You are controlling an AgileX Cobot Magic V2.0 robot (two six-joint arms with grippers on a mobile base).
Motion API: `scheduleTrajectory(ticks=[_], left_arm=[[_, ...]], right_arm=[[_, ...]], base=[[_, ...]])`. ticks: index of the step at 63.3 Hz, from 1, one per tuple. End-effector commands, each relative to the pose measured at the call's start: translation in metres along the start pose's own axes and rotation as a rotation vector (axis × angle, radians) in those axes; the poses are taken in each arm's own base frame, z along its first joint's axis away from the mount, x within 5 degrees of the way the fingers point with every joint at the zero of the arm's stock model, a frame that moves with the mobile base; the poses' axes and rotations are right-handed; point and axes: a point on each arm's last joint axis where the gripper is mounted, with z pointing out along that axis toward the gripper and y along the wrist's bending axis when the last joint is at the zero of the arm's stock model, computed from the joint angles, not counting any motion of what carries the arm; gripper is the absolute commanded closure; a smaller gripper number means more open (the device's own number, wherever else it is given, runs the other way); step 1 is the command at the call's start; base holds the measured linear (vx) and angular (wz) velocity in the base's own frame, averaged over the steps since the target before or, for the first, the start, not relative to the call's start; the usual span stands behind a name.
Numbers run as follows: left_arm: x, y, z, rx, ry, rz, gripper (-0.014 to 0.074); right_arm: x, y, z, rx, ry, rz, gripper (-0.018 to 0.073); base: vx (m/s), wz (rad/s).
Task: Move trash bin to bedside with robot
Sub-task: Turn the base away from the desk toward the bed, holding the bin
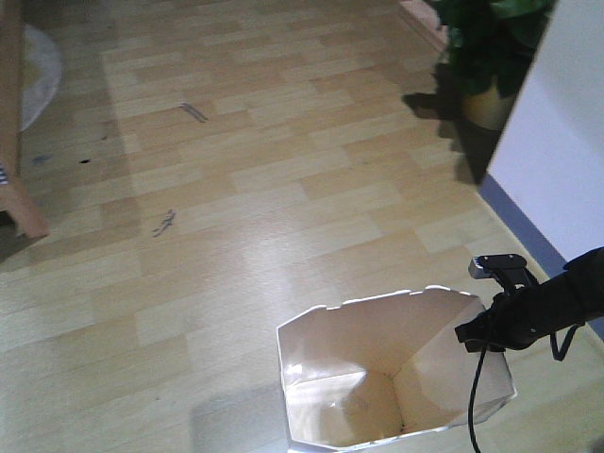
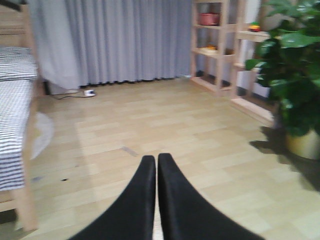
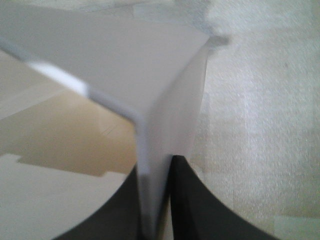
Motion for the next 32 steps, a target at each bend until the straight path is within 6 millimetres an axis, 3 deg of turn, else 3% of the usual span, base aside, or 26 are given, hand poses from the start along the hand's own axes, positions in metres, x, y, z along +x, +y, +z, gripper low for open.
scheduleTrajectory(ticks=[1,32], left_arm=[[0.0025,0.0000,0.0008,0.007,-0.054,-0.017,0.0602],[0.0025,0.0000,0.0008,0.007,-0.054,-0.017,0.0602]], right_arm=[[-0.0136,0.0160,-0.0189,-0.135,-0.072,0.011,0.0565],[-0.0136,0.0160,-0.0189,-0.135,-0.072,0.011,0.0565]], base=[[0.13,0.49],[0.15,0.47]])
